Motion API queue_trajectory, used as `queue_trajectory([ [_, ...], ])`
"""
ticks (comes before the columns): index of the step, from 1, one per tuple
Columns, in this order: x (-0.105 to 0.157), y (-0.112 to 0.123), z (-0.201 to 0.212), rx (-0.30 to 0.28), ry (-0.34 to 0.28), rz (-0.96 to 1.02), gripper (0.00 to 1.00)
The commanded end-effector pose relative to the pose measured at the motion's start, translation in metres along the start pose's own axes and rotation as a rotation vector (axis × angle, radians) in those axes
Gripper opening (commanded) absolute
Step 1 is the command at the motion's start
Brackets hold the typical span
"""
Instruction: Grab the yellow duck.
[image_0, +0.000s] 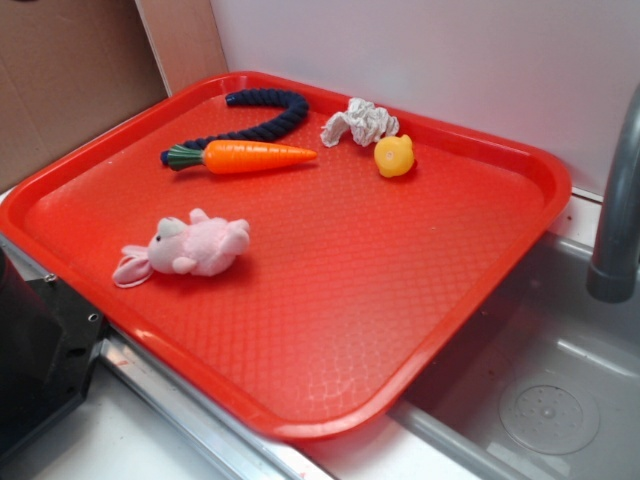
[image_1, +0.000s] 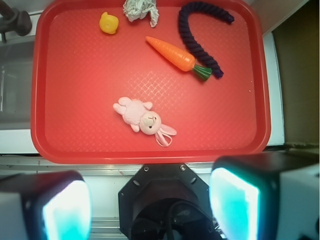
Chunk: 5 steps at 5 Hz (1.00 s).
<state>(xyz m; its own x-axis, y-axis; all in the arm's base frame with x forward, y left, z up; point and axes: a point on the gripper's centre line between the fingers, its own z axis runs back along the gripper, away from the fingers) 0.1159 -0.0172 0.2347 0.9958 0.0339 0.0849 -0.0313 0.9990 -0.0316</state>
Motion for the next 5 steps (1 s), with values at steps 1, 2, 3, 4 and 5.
queue_trajectory([
  [1, 0.000, 0.000, 0.000, 0.000, 0.000, 0.000, 1.00],
  [2, 0.032, 0.001, -0.016, -0.002, -0.054, 0.070, 1.00],
  [3, 0.054, -0.002, -0.031, 0.011, -0.088, 0.154, 1.00],
  [4, 0.077, -0.012, -0.049, 0.033, -0.153, 0.277, 1.00],
  [5, 0.091, -0.025, -0.061, 0.015, -0.206, 0.370, 1.00],
])
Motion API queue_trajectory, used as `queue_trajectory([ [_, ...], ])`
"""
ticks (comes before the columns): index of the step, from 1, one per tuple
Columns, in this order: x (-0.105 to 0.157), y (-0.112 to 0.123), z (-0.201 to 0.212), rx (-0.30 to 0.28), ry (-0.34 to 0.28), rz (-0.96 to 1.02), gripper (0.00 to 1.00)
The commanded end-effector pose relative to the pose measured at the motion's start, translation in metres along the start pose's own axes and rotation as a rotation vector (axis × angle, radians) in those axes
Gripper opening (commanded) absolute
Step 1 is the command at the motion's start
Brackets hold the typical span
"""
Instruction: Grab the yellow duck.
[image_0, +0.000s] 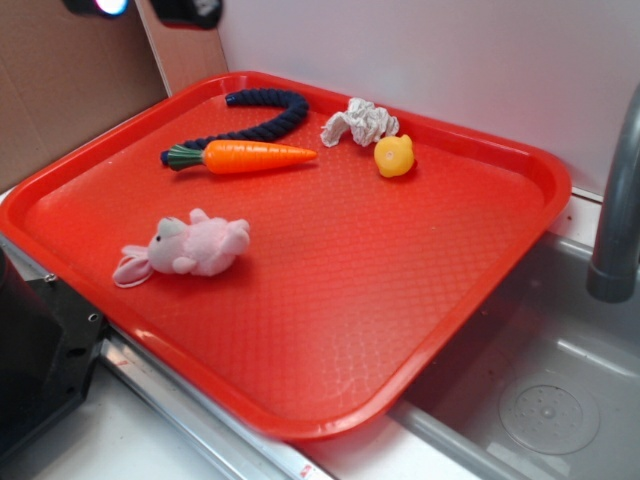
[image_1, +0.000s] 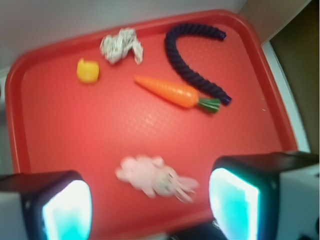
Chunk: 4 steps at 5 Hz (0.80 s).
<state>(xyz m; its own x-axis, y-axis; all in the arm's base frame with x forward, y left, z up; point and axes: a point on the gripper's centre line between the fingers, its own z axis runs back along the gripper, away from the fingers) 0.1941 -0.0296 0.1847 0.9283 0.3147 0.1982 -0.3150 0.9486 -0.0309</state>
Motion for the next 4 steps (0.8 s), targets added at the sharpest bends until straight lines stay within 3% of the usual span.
queue_trajectory([
  [1, 0.028, -0.035, -0.027, -0.016, -0.107, 0.131, 1.00],
  [2, 0.045, -0.051, -0.054, 0.019, -0.128, 0.177, 1.00],
  [4, 0.066, -0.056, -0.089, 0.044, -0.151, 0.223, 1.00],
])
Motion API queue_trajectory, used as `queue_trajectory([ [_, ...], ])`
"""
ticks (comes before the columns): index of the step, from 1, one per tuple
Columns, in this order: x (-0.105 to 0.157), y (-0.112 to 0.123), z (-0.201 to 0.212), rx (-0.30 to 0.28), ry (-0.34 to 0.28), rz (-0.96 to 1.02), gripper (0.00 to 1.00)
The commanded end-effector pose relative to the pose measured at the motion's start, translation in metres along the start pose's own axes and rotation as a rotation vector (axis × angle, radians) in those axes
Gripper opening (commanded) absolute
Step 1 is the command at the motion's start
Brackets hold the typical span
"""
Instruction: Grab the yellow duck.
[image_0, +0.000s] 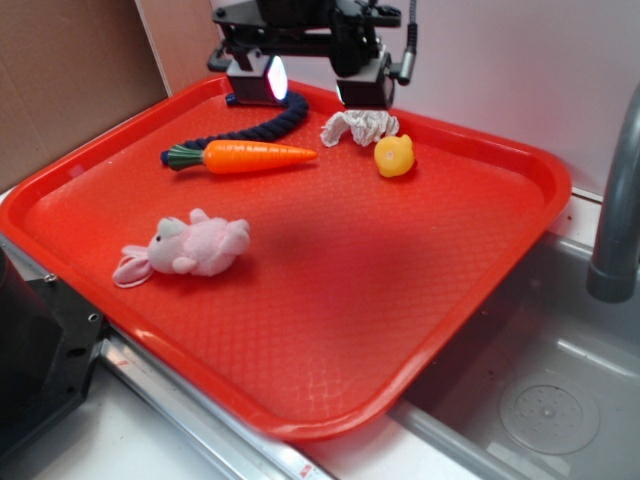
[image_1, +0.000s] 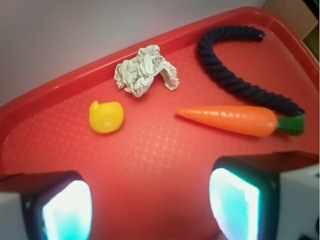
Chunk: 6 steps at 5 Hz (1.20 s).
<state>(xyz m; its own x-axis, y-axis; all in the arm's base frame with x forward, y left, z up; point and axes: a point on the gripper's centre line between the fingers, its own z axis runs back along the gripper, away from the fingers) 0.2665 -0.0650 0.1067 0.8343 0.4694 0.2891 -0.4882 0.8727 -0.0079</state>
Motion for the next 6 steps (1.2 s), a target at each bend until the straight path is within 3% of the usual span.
queue_trajectory([
  [1, 0.031, -0.013, -0.020, -0.009, -0.042, 0.054, 1.00],
  [6, 0.046, -0.032, -0.078, 0.082, -0.015, 0.037, 1.00],
])
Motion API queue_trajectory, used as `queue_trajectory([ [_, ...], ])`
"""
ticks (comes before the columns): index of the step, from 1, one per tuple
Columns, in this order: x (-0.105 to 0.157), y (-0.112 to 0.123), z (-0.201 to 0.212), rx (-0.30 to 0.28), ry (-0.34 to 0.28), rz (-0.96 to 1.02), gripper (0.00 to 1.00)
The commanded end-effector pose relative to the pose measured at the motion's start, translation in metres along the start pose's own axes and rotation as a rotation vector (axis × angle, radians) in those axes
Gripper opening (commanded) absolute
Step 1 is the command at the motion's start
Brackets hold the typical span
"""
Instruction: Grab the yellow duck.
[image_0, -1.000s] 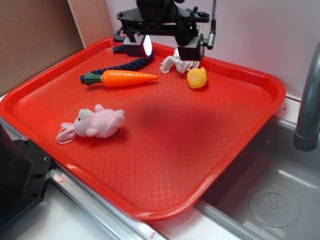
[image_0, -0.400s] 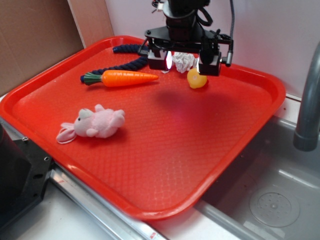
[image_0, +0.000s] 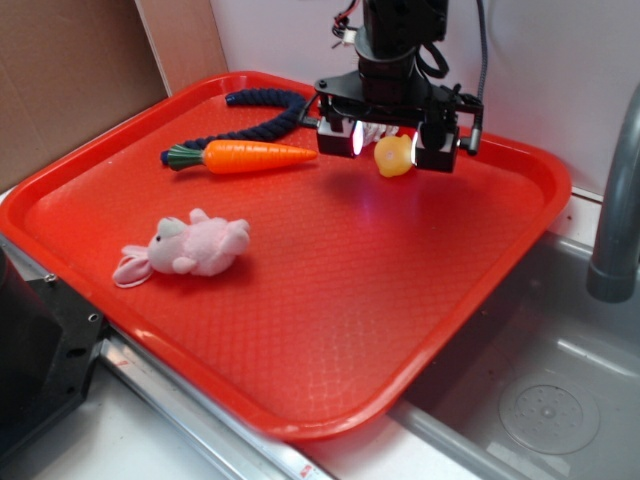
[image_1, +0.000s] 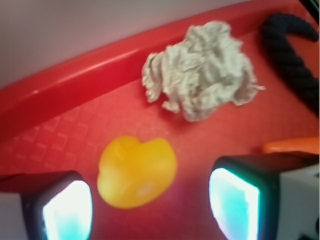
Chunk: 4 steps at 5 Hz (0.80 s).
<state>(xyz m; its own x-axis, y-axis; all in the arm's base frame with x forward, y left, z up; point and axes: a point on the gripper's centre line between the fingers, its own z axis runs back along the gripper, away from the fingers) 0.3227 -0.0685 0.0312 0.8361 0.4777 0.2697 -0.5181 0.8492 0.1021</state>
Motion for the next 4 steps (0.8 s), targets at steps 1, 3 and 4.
queue_trajectory([
  [1, 0.025, -0.001, 0.004, -0.026, -0.030, 0.036, 0.00],
  [3, 0.025, 0.006, 0.010, -0.029, -0.024, 0.037, 0.00],
  [4, 0.021, 0.020, 0.034, -0.096, 0.056, -0.045, 0.00],
])
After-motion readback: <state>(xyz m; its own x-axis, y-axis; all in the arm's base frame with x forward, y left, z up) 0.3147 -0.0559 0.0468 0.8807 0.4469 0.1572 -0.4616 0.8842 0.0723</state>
